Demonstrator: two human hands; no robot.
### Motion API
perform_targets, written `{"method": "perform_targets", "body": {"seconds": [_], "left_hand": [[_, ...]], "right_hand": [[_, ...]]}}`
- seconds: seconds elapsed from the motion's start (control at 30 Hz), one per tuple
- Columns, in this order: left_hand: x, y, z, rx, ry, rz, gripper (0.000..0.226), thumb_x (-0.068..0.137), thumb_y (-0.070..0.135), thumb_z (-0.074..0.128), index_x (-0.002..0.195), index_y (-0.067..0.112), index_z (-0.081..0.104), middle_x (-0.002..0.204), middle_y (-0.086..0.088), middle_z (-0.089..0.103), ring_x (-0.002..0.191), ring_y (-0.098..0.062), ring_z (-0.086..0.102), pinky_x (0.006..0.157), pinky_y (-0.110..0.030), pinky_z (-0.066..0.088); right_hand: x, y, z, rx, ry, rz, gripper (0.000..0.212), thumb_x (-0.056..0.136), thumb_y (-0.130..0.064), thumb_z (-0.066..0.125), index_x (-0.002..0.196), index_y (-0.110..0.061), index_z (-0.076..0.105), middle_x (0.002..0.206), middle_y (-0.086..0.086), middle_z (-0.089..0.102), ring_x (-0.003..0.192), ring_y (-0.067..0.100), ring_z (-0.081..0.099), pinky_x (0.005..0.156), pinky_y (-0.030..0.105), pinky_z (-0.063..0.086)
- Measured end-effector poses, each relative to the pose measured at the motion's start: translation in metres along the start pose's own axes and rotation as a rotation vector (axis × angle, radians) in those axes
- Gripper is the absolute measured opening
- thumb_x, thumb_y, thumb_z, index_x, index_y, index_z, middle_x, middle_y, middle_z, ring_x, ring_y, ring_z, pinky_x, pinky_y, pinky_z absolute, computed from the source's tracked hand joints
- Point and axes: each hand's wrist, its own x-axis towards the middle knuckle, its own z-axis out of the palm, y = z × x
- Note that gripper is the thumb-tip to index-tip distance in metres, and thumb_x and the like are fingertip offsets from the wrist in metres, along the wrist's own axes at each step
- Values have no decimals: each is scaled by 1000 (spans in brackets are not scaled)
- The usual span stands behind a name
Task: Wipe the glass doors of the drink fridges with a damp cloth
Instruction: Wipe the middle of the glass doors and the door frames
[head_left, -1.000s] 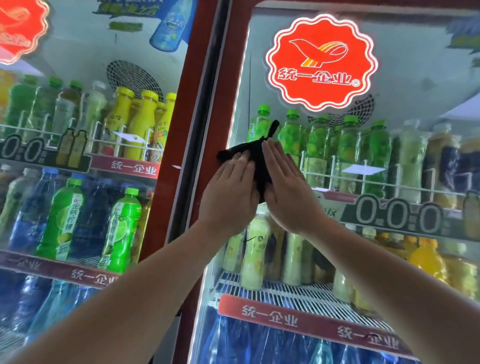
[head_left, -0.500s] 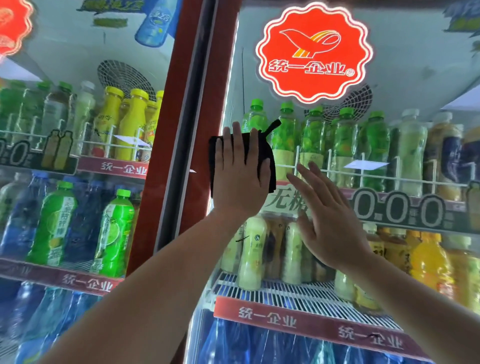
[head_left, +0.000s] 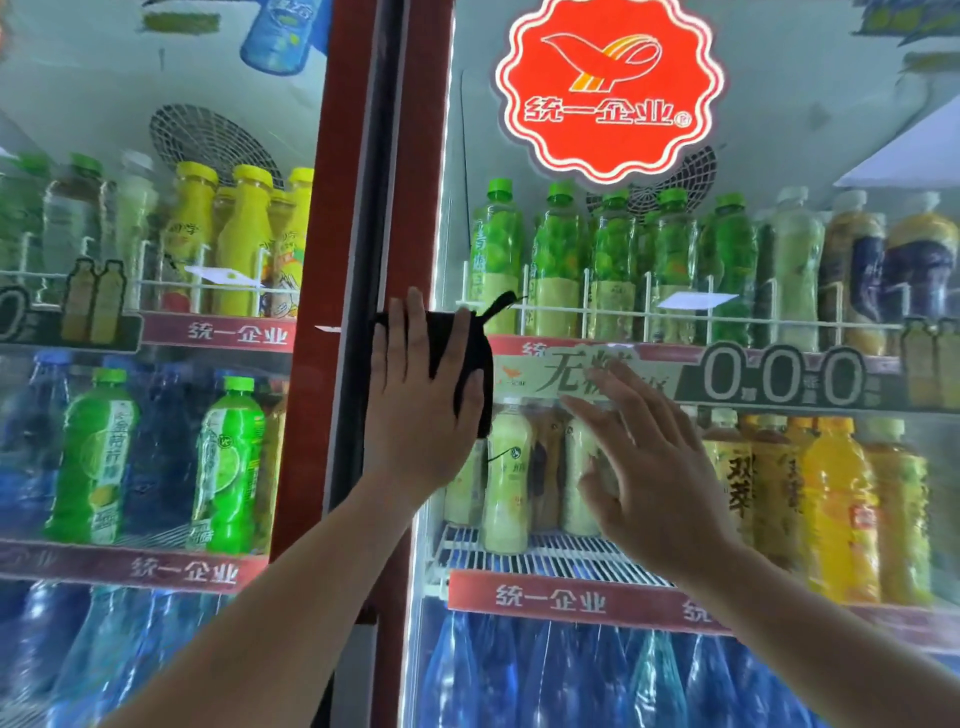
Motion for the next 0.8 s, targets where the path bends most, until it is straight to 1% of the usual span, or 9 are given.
{"method": "perform_targets", "body": {"seconds": [0.1, 0.2, 0.3, 0.4, 0.47, 0.53, 0.6, 0.73, 0.8], "left_hand": [[-39, 2, 0, -15, -33, -9, 60, 104, 39, 29, 158, 16, 18, 163, -24, 5, 152, -39, 0, 122, -55, 10], [-67, 10, -1, -30, -72, -2, 60, 104, 38, 31, 158, 16, 17, 163, -23, 4, 152, -38, -1, 122, -56, 11], [-73, 12, -2, -8, -110, 2, 61, 104, 39, 27, 159, 16, 12, 164, -23, 1, 152, -37, -2, 122, -55, 10], [-67, 3, -3, 25, -142, 97, 62, 104, 42, 23, 159, 15, 11, 164, -23, 0, 152, -37, -1, 122, -54, 10], [-53, -5, -3, 30, -157, 181, 61, 105, 44, 19, 159, 17, 10, 164, -20, 0, 152, -35, -1, 123, -52, 9], [-28, -8, -2, 6, -147, 229, 61, 105, 46, 17, 159, 18, 12, 165, -17, 2, 153, -33, 0, 124, -50, 8], [6, -5, -3, -19, -113, 261, 60, 105, 46, 17, 158, 19, 16, 165, -17, 8, 153, -33, 5, 124, -50, 9], [67, 8, -1, -23, -67, 305, 59, 104, 45, 23, 156, 19, 27, 163, -18, 16, 151, -34, 14, 124, -49, 10], [82, 12, 2, -42, -52, 303, 58, 103, 45, 27, 155, 20, 31, 163, -18, 18, 151, -34, 15, 124, -47, 8]], "right_hand": [[-13, -9, 5, -13, -32, 31, 58, 85, -24, 47, 143, -21, 45, 152, 9, 42, 146, 28, 31, 116, 51, 32], [-27, -15, 7, -35, -66, 55, 63, 85, -25, 50, 146, -23, 39, 152, 8, 42, 145, 28, 32, 117, 49, 30], [-40, -16, 7, -67, -118, 70, 58, 84, -26, 54, 142, -21, 46, 151, 10, 43, 146, 29, 32, 116, 52, 32], [-47, -10, 3, -105, -182, 107, 57, 84, -30, 53, 140, -21, 50, 153, 9, 40, 147, 28, 30, 116, 52, 32], [-48, -8, -2, -120, -193, 159, 58, 85, -35, 48, 142, -23, 49, 153, 8, 39, 147, 28, 30, 117, 50, 30], [-49, -6, -6, -137, -187, 202, 59, 85, -37, 44, 143, -24, 49, 153, 8, 41, 145, 29, 32, 115, 47, 29], [-48, -2, -10, -151, -187, 213, 60, 85, -37, 43, 143, -25, 49, 152, 9, 41, 144, 30, 34, 113, 48, 32], [-47, 8, -17, -191, -186, 223, 58, 84, -39, 45, 141, -27, 45, 149, 11, 45, 138, 31, 40, 110, 48, 35], [-45, 11, -19, -205, -169, 230, 56, 84, -35, 51, 140, -27, 46, 147, 10, 47, 137, 31, 42, 110, 46, 32]]}}
